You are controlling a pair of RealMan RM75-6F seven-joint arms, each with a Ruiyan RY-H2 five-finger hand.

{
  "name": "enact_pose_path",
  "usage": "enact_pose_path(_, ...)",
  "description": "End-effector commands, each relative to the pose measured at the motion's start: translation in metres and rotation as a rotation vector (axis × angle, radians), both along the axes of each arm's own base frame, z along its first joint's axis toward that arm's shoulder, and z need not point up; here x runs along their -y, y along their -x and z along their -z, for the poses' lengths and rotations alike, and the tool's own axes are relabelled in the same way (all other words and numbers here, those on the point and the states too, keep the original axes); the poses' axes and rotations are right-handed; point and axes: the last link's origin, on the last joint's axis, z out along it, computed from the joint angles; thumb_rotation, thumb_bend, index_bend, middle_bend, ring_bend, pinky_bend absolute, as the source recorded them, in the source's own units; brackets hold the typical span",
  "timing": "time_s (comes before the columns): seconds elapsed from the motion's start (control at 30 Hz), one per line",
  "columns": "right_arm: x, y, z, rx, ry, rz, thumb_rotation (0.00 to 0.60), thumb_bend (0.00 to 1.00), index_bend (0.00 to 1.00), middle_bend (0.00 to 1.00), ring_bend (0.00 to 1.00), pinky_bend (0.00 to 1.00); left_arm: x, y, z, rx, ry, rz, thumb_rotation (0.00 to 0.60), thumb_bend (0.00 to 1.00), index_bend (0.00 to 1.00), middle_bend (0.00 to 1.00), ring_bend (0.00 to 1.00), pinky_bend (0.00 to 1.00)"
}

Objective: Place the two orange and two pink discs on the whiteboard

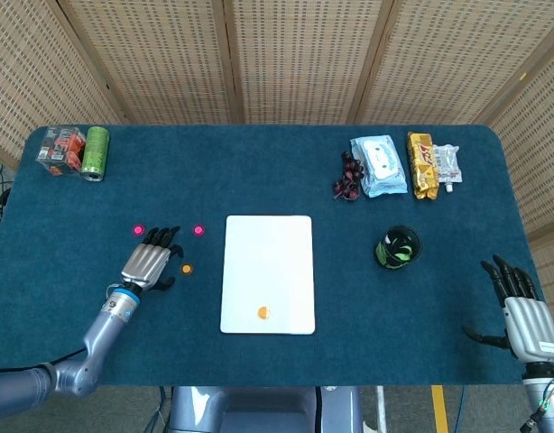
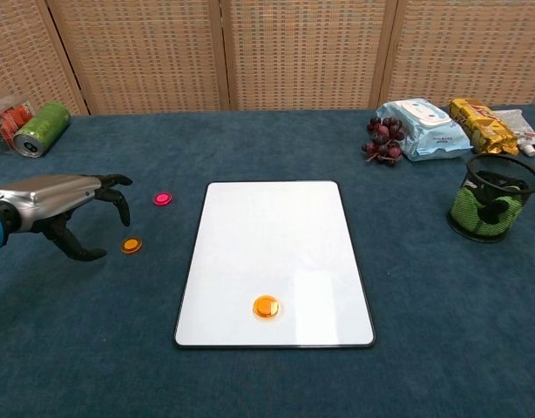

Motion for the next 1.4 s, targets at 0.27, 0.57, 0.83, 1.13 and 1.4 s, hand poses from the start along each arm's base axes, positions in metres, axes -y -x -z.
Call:
enact_pose_path(0.27,0.000,0.000,0.000,0.002,-0.001,0.002,0.600,0.00,0.02,0.00,0.00,0.00,-0.002,-0.006,0.012,-0.006,0.014,0.005,0.600,0.33,0.35,0.00,0.00,0.00)
enact_pose_path(0.57,0.000,0.000,0.000,0.004,-0.001,0.003,0.600,0.00,0.02,0.00,0.00,0.00,-0.004,-0.008,0.017,-0.017,0.010,0.002,0.600,0.33,0.35,0.00,0.00,0.00)
enact_pose_path(0.83,0.000,0.000,0.000,0.003,-0.001,0.002,0.600,0.00,0.02,0.00,0.00,0.00,-0.004,-0.010,0.021,-0.020,0.018,0.000,0.600,0.34,0.45,0.00,0.00,0.00)
enact_pose_path(1.13,0.000,0.000,0.000,0.007,0.000,0.003,0.600,0.00,0.02,0.00,0.00,0.00,-0.004,-0.009,0.022,-0.027,0.004,0.002,0.600,0.34,0.55,0.00,0.00,0.00)
enact_pose_path(1.4,0.000,0.000,0.000,0.008,0.000,0.003,0.600,0.00,0.02,0.00,0.00,0.00,-0.002,-0.022,0.012,0.014,-0.013,0.032,0.600,0.34,0.55,0.00,0.00,0.00)
